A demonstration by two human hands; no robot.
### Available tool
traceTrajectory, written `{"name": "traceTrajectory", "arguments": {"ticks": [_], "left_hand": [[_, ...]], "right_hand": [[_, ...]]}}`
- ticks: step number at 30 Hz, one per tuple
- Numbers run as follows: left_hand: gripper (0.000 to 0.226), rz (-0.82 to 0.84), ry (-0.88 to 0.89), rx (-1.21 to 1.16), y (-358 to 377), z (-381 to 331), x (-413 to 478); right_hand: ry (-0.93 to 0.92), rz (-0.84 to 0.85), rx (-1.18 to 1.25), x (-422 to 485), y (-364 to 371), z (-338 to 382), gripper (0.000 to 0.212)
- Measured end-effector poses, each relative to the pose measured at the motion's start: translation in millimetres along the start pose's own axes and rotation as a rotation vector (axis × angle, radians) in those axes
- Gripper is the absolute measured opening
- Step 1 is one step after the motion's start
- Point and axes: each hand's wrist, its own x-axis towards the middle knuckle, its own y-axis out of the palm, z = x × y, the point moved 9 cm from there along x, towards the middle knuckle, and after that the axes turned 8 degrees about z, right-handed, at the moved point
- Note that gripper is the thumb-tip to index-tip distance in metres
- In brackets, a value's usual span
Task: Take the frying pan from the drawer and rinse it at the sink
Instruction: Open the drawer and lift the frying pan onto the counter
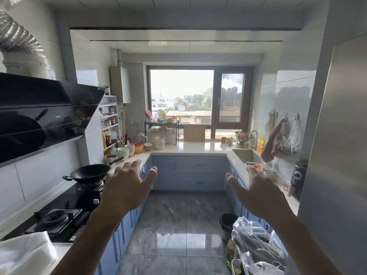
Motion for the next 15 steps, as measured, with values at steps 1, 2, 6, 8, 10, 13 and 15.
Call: {"name": "traceTrajectory", "arguments": {"ticks": [1, 2, 6, 8, 10, 13, 15], "left_hand": [[0.117, 0.005, -0.001, -0.002, 7.3, -1.2, 3.8], [0.117, 0.011, -0.003, -0.006, 13.9, -3.9, 7.9], [0.119, 0.022, -0.028, -0.004, 44.6, -4.7, 38.0], [0.119, 0.021, -0.037, 0.006, 57.3, -5.0, 62.7], [0.121, 0.03, -0.039, -0.002, 70.0, -5.7, 91.7], [0.118, 0.032, -0.027, -0.041, 90.2, -5.8, 142.4], [0.118, 0.031, -0.014, -0.063, 103.0, -5.5, 183.5]], "right_hand": [[-0.002, 0.006, 0.021, 7.2, 3.3, -5.4, 0.099], [0.013, 0.013, 0.031, 14.2, 5.8, -11.2, 0.103], [-0.001, 0.024, 0.037, 55.6, 23.3, -24.6, 0.107], [-0.002, 0.015, 0.023, 80.7, 33.5, -29.1, 0.106], [-0.007, 0.004, 0.019, 109.8, 45.1, -30.7, 0.106], [-0.019, -0.004, 0.03, 159.5, 65.1, -29.0, 0.104], [-0.025, -0.007, 0.028, 197.7, 77.7, -25.1, 0.103]]}}
